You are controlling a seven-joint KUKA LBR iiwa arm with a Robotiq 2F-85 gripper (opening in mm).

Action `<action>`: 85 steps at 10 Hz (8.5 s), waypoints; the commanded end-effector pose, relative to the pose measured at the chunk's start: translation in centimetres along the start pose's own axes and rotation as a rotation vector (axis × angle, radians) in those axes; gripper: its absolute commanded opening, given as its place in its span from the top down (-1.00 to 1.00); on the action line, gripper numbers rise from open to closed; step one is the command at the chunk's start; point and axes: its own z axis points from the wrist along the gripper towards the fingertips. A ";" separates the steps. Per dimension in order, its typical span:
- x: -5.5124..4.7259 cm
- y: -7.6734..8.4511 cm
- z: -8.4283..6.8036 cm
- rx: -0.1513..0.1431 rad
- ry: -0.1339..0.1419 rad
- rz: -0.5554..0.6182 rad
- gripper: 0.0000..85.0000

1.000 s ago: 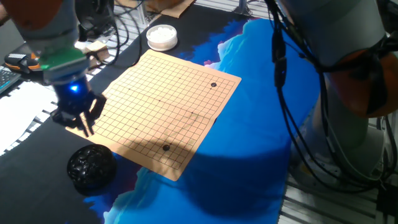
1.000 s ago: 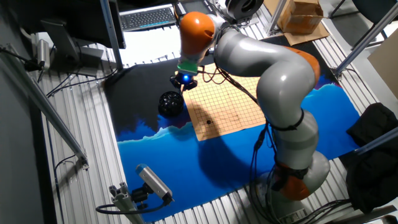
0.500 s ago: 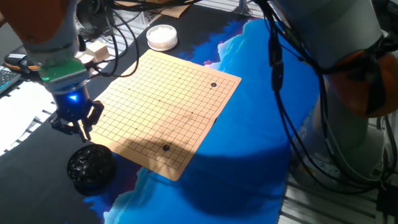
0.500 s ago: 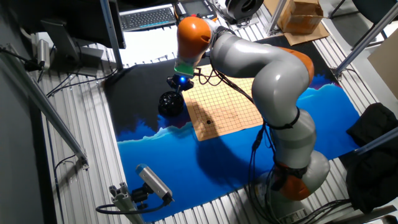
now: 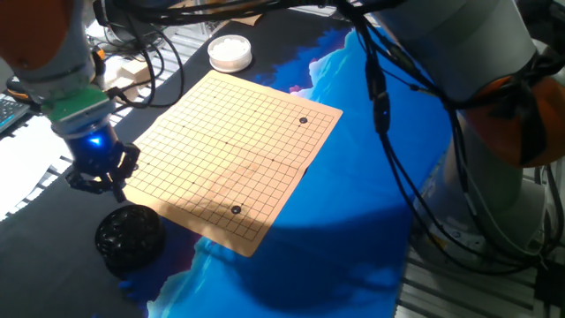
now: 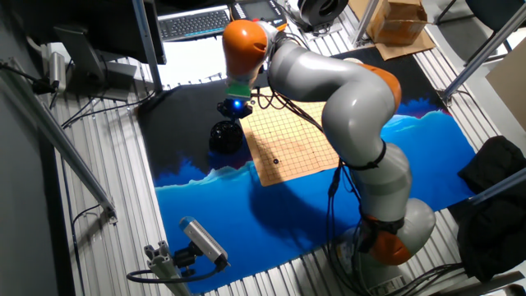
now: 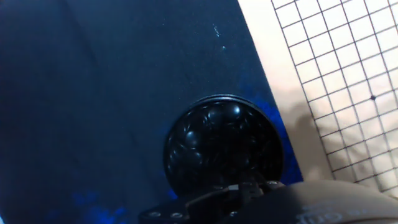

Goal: Play the first move as black on the 3-4 point in the upper right corner of the Go board

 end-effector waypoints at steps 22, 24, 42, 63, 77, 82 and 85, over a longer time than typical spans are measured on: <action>-1.3 2.2 8.7 -0.067 -0.062 0.103 0.20; -1.2 2.2 9.1 -0.074 -0.064 0.104 0.20; -1.0 0.2 2.8 -0.045 -0.029 0.000 1.00; -4.6 -7.7 -2.3 0.031 -0.096 -0.058 1.00; -11.5 -18.2 -5.3 0.100 -0.099 -0.282 1.00; -11.5 -18.1 -5.3 0.052 -0.019 -0.189 1.00; -11.5 -18.1 -5.3 0.106 -0.072 -0.121 1.00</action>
